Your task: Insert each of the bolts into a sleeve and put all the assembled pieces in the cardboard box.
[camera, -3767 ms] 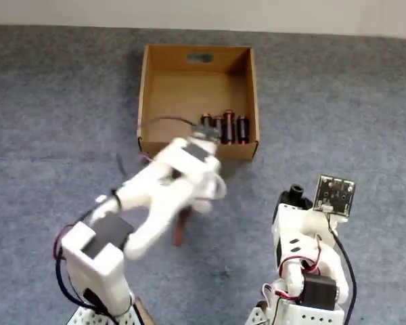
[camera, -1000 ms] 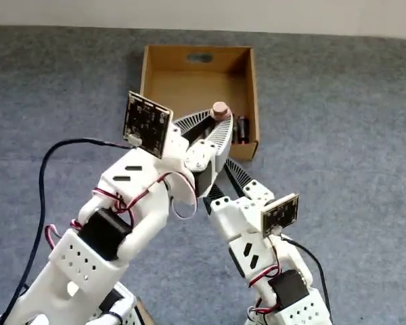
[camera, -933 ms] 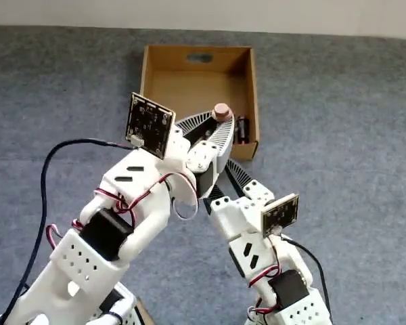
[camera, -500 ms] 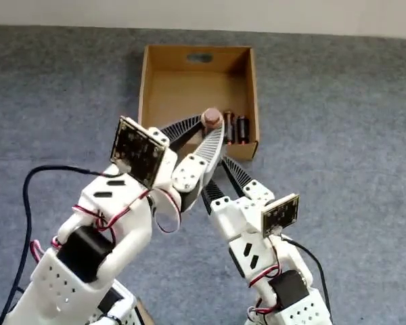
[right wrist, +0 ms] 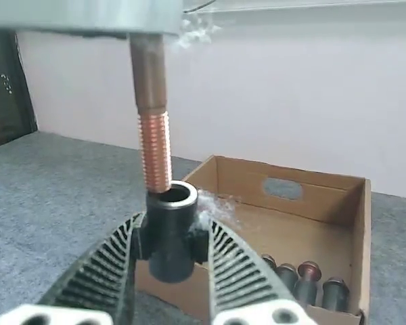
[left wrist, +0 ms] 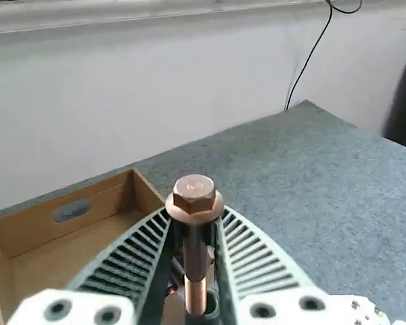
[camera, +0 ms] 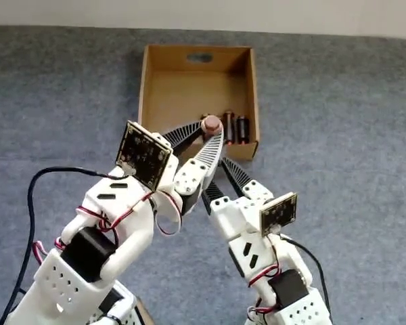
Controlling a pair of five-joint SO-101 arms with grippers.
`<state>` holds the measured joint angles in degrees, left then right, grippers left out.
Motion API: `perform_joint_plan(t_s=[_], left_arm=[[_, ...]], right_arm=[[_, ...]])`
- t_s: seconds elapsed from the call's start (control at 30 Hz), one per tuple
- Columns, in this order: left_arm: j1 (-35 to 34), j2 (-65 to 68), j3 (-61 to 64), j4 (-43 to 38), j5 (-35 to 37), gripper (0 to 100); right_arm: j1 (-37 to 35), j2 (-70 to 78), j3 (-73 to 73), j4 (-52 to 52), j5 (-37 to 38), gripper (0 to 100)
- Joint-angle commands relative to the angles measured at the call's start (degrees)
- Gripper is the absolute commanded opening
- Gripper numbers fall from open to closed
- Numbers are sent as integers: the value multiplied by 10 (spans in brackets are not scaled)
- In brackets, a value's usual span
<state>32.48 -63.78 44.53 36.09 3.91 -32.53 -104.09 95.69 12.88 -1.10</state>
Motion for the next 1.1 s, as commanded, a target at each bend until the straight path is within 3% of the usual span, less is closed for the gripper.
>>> perform_joint_plan(t_s=[0.0,0.47,0.67,0.97,1.07], left_arm=[[8,-2,0,-22,45,8],[4,-3,46,-20,47,8],[3,-3,61,32,47,8],[4,-8,88,33,47,11],[3,-8,73,52,47,56]], right_arm=[[-4,-6,32,-13,-1,9],[-4,-6,32,-13,-1,9],[-4,-6,32,-13,-1,9],[-4,-6,32,-12,-1,9],[-4,-6,32,-12,-1,9]])
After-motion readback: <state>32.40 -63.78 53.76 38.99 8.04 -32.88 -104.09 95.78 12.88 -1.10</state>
